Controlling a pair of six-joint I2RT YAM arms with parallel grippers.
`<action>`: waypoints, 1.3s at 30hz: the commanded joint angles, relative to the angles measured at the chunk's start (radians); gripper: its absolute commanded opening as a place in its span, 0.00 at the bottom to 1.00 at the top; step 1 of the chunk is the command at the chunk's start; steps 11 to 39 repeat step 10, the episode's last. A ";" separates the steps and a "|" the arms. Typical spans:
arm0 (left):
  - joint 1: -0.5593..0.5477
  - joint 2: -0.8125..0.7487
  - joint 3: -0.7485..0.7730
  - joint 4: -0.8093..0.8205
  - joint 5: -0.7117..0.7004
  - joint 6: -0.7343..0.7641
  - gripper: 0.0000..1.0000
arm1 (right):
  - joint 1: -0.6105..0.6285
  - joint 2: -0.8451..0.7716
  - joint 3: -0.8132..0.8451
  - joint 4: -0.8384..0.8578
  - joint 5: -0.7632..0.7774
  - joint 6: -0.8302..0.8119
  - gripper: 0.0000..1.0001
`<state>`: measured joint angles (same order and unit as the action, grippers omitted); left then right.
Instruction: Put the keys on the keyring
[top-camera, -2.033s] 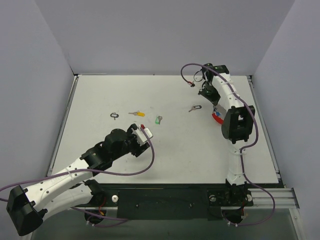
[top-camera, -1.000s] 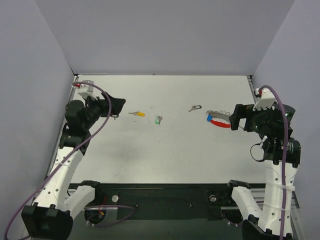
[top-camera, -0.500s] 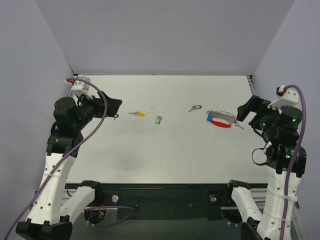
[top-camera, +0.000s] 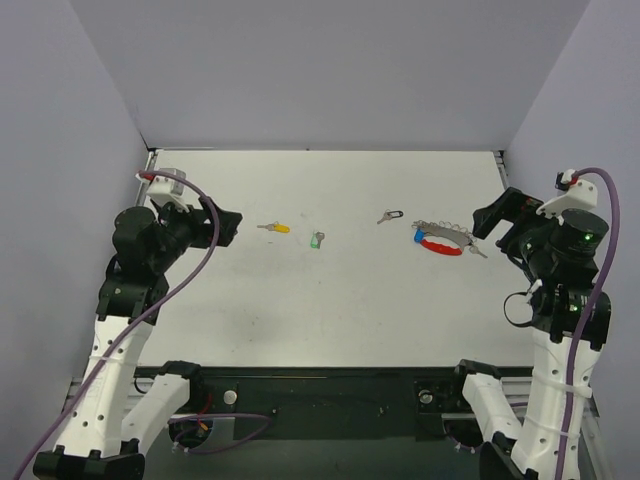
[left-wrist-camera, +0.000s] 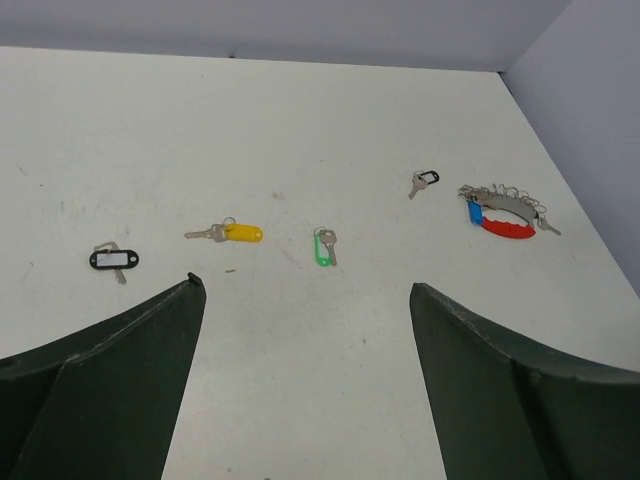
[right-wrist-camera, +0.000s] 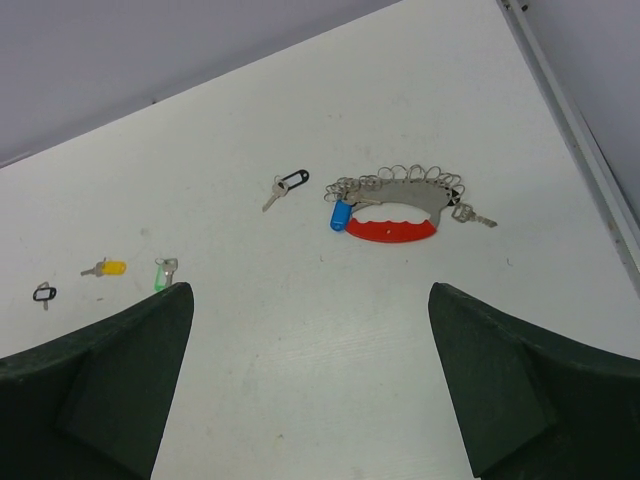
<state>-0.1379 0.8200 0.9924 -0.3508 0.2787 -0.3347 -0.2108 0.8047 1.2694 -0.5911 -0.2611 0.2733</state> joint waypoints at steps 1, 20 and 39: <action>-0.002 -0.016 -0.017 0.062 -0.013 0.019 0.94 | -0.021 0.019 -0.015 0.048 -0.046 0.027 0.98; -0.003 -0.035 -0.064 0.102 -0.007 0.020 0.94 | -0.056 0.033 -0.025 0.050 -0.081 0.030 0.98; -0.003 -0.035 -0.064 0.102 -0.007 0.020 0.94 | -0.056 0.033 -0.025 0.050 -0.081 0.030 0.98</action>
